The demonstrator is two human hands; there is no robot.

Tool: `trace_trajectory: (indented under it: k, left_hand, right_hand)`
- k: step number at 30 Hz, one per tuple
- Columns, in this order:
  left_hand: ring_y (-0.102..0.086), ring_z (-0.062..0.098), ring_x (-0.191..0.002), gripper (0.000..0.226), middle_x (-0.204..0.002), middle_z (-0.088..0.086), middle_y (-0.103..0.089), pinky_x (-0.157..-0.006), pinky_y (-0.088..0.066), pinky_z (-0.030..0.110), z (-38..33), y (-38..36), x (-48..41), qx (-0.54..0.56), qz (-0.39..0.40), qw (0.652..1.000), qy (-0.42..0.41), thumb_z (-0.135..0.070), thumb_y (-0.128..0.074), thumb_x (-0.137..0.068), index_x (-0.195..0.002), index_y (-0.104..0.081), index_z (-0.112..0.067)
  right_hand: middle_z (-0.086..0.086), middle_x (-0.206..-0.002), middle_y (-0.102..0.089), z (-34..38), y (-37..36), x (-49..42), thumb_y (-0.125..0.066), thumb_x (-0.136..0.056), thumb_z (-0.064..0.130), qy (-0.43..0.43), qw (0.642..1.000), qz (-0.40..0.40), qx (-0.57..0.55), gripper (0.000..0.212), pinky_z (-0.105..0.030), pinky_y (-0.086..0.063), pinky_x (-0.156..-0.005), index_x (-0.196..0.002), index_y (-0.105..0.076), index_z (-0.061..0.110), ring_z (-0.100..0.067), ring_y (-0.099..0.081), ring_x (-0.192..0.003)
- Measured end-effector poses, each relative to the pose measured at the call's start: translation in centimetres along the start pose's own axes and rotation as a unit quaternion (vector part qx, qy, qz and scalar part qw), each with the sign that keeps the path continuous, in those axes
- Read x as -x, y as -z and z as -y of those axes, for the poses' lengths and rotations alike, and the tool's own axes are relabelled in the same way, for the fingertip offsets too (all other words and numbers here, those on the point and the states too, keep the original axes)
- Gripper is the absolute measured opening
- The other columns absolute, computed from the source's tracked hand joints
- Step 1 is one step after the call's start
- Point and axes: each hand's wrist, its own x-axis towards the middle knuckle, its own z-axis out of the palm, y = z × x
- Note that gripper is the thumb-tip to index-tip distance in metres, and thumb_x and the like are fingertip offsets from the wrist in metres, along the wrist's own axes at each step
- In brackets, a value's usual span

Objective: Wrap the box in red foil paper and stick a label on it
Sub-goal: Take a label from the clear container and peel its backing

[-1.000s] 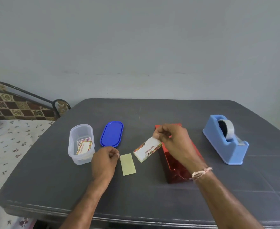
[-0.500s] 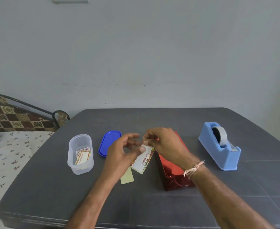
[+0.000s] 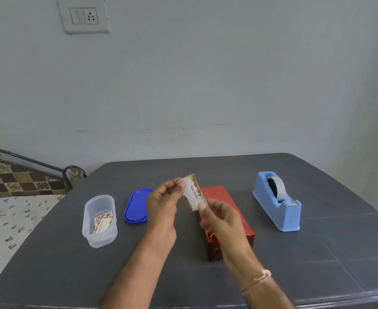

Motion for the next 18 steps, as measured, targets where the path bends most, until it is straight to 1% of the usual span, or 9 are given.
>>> trace_trajectory:
  k: [2, 3, 6, 8, 10, 13, 15, 17, 18]
  left_hand:
    - [-0.063, 0.005, -0.078, 0.002, -0.086, -0.007, -0.077, -0.071, -0.039, 0.03, 0.2, -0.8, 0.3, 0.022, -0.004, 0.999, 0.045, -0.024, -0.076, -0.09, -0.091, -0.077, -0.024]
    - [-0.063, 0.007, -0.081, 0.001, -0.087, -0.008, -0.077, -0.072, -0.038, 0.031, 0.4, -1.1, 0.5, 0.033, -0.006, 0.997, 0.063, -0.026, -0.076, -0.089, -0.09, -0.076, -0.026]
    - [-0.066, 0.006, -0.085, 0.005, -0.09, -0.01, -0.078, -0.073, -0.038, 0.032, 0.7, -2.1, 1.4, 0.052, -0.013, 0.995, 0.083, -0.028, -0.078, -0.087, -0.092, -0.076, -0.027]
    - [-0.067, 0.003, -0.081, 0.006, -0.088, -0.01, -0.078, -0.072, -0.039, 0.03, 0.8, -2.5, 1.7, 0.049, -0.013, 0.997, 0.065, -0.025, -0.077, -0.089, -0.095, -0.076, -0.024]
    - [-0.068, 0.002, -0.077, 0.006, -0.086, -0.007, -0.078, -0.072, -0.044, 0.023, 1.3, -2.4, 1.8, 0.032, -0.016, 0.999, 0.021, -0.018, -0.075, -0.09, -0.096, -0.076, -0.019]
    - [-0.069, 0.002, -0.078, 0.004, -0.084, -0.002, -0.079, -0.07, -0.05, 0.011, 2.2, -2.1, 1.7, -0.002, -0.009, 0.999, -0.034, -0.009, -0.075, -0.09, -0.094, -0.076, -0.01]
    - [-0.07, -0.003, -0.077, 0.005, -0.084, -0.002, -0.079, -0.066, -0.048, 0.005, 2.7, -2.0, 1.6, -0.013, -0.004, 0.999, -0.035, -0.01, -0.076, -0.089, -0.094, -0.076, -0.008]
    - [-0.067, -0.01, -0.073, 0.007, -0.083, -0.002, -0.078, -0.063, -0.045, 0.002, 2.9, -2.2, 1.4, -0.011, 0.002, 1.0, -0.019, -0.012, -0.078, -0.088, -0.094, -0.076, -0.009]
    - [-0.065, -0.013, -0.07, 0.007, -0.082, -0.005, -0.077, -0.063, -0.045, 0.003, 3.0, -2.4, 1.2, -0.012, 0.005, 1.0, -0.011, -0.014, -0.078, -0.088, -0.094, -0.077, -0.01]
  right_hand:
    - [-0.006, -0.096, -0.074, -0.4, 0.0, 0.5, -0.076, -0.09, 0.024, -0.047, 0.997, 0.012, -0.057, 0.028, -0.034, -0.054, -0.082, -0.11, -0.072, 0.006, -0.015, -0.066, -0.083]
    - [-0.008, -0.091, -0.071, -0.4, 0.1, 0.6, -0.074, -0.092, 0.02, -0.06, 0.995, 0.006, -0.085, 0.021, -0.036, -0.053, -0.081, -0.106, -0.074, 0.004, -0.015, -0.064, -0.08]
    - [-0.01, -0.084, -0.067, 0.3, 0.8, 0.7, -0.072, -0.094, 0.015, -0.066, 0.988, -0.024, -0.138, 0.014, -0.031, -0.054, -0.074, -0.095, -0.074, 0.002, -0.015, -0.063, -0.077]
    - [-0.007, -0.08, -0.067, 1.1, 1.4, 0.5, -0.074, -0.094, 0.017, -0.045, 0.99, -0.052, -0.12, 0.014, -0.029, -0.055, -0.07, -0.093, -0.074, 0.002, -0.013, -0.062, -0.075]
    - [-0.006, -0.079, -0.07, 1.7, 2.0, 0.2, -0.076, -0.093, 0.02, -0.006, 0.995, -0.079, -0.062, 0.014, -0.029, -0.054, -0.067, -0.091, -0.076, 0.007, -0.012, -0.063, -0.075]
    - [0.002, -0.079, -0.075, 2.5, 3.1, -0.5, -0.075, -0.093, 0.029, 0.088, 0.984, -0.12, 0.095, 0.017, -0.031, -0.053, -0.071, -0.082, -0.076, 0.017, -0.008, -0.064, -0.075]
    - [0.009, -0.081, -0.074, 3.2, 3.8, -0.9, -0.074, -0.093, 0.035, 0.136, 0.96, -0.145, 0.198, 0.019, -0.028, -0.053, -0.073, -0.079, -0.072, 0.023, -0.003, -0.065, -0.077]
    - [0.015, -0.084, -0.073, 4.1, 4.5, -1.4, -0.074, -0.092, 0.038, 0.152, 0.943, -0.149, 0.256, 0.019, -0.03, -0.054, -0.076, -0.078, -0.07, 0.027, -0.001, -0.065, -0.082]
    - [0.017, -0.084, -0.072, 4.5, 4.8, -1.8, -0.074, -0.092, 0.038, 0.155, 0.938, -0.143, 0.276, 0.019, -0.032, -0.055, -0.076, -0.077, -0.069, 0.027, -0.001, -0.065, -0.083]
